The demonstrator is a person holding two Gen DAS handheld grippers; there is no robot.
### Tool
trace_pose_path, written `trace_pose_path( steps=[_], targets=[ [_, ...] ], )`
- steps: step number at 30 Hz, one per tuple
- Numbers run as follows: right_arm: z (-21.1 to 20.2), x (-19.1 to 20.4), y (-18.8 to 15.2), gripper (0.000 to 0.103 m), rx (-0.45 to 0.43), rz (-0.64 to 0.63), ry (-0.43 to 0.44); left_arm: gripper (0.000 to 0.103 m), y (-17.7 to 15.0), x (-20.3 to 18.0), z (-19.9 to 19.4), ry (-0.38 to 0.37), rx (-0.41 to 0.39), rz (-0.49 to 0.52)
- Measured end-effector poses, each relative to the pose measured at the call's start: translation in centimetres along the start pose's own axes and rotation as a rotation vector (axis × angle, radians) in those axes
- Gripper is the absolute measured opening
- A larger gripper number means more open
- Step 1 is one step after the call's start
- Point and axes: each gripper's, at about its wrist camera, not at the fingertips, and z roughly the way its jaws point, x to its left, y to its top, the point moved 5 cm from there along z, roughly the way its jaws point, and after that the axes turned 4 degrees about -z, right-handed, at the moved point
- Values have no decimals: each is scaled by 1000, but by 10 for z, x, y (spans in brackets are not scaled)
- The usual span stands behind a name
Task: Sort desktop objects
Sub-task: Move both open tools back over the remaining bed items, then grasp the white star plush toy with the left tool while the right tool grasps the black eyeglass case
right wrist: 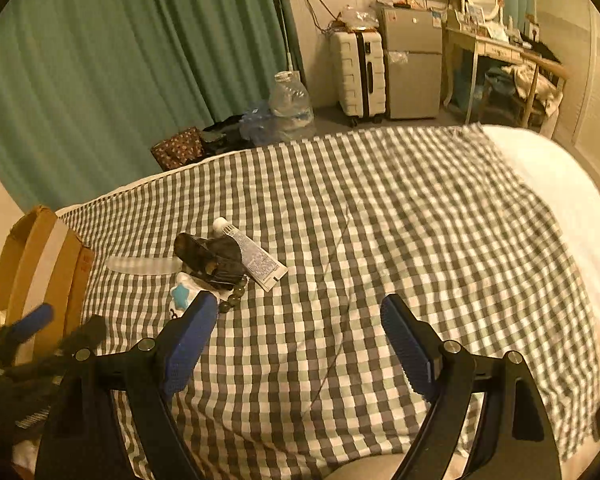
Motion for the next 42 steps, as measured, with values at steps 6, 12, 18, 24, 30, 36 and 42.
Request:
trace_pose_path(
  steps=[6, 12, 18, 24, 30, 36, 42],
  targets=[
    [24, -5, -8, 84, 58, 16, 21, 103, 0, -14, 42, -36, 0, 92],
    [36, -8, -11, 84, 83, 53, 29, 82, -9, -26, 76, -84, 48, 141],
    [44, 8, 0, 84, 32, -16, 72, 48, -20, -14, 90, -131, 109, 90],
    [64, 42, 11, 84, 7, -151, 164, 48, -12, 23, 74, -67, 86, 34],
    [91, 74, 12, 84, 57, -228, 276, 48, -5, 67, 77, 37, 90, -22],
    [114, 93, 8, 84, 100, -278, 283, 48, -20, 104, 89, 84, 138, -114],
    [128, 103, -1, 60, 152, -325, 262, 48, -28, 108, 88, 73, 139, -109]
  ],
)
